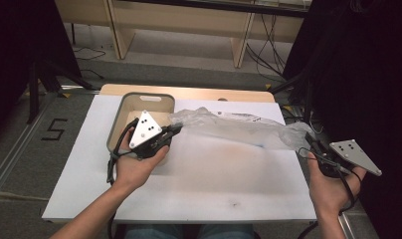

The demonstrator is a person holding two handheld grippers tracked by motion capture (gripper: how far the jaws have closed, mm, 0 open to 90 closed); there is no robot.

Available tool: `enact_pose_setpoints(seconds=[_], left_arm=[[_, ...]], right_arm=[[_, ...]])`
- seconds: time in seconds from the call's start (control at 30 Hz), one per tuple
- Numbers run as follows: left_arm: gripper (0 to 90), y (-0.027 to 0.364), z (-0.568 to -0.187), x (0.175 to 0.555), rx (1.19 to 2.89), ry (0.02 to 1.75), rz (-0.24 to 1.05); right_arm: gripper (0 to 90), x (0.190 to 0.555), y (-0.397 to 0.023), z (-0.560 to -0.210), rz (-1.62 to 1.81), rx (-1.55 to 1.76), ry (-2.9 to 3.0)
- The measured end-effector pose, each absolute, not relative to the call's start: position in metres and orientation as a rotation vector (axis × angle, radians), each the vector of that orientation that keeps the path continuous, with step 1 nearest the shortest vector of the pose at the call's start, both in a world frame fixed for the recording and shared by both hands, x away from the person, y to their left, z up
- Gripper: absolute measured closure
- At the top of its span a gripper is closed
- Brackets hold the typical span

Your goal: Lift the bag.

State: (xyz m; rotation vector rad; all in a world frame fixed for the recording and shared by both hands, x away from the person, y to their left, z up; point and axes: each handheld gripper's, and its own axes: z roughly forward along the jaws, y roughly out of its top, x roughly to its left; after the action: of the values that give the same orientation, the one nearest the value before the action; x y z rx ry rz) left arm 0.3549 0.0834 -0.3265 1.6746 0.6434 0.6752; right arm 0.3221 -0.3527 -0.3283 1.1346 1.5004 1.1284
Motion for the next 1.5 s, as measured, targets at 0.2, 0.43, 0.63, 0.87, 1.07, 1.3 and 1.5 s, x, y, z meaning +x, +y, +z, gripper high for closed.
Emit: enact_pose_setpoints(seconds=[0.2,0.43,0.63,0.87,1.07,1.3,1.5], left_arm=[[89.2,0.083,-0.322,0.353,1.67,0.633,0.68],[89.2,0.084,-0.32,0.354,1.659,0.635,0.671],[89.2,0.085,-0.32,0.355,1.655,0.636,0.673],[89.2,0.084,-0.319,0.355,1.649,0.633,0.677],[89.2,0.084,-0.313,0.355,1.645,0.623,0.686],[89.2,0.084,-0.309,0.356,1.638,0.619,0.693],[89.2,0.084,-0.307,0.357,1.629,0.619,0.696]], right_arm=[[90.0,0.321,-0.354,-0.327,1.126,1.134,1.499],[90.0,0.321,-0.355,-0.324,1.131,1.135,1.493],[90.0,0.321,-0.354,-0.325,1.132,1.136,1.491],[90.0,0.32,-0.354,-0.324,1.133,1.135,1.487],[90.0,0.32,-0.355,-0.322,1.137,1.134,1.48],[90.0,0.32,-0.354,-0.318,1.14,1.127,1.474],[90.0,0.321,-0.354,-0.315,1.138,1.122,1.473]])
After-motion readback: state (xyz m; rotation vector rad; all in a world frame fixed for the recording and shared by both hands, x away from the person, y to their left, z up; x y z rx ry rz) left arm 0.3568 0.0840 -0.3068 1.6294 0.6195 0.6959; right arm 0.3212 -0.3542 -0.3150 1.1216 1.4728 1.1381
